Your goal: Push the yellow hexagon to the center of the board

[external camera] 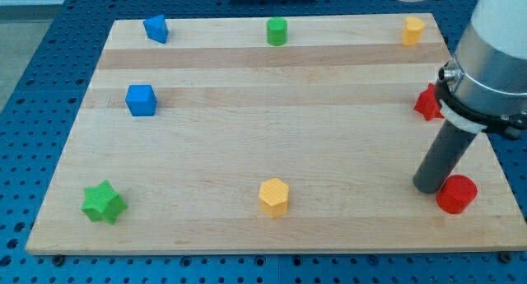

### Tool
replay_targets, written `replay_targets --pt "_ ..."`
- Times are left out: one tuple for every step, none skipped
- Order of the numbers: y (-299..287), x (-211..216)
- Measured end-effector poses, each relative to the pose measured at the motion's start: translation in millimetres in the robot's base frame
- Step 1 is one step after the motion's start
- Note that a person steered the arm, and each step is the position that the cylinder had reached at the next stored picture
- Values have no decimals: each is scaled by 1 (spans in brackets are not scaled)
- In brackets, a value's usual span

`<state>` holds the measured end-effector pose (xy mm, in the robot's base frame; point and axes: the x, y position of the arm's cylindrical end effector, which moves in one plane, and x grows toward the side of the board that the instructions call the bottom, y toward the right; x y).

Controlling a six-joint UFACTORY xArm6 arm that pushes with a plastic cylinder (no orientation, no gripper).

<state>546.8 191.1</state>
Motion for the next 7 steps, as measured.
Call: replay_targets --pt "-12 2" --pt "-53 23" --pt "-110 58" --pt "-169 69" --pt "-196 63" --pt "-197 43" --pt "-195 27"
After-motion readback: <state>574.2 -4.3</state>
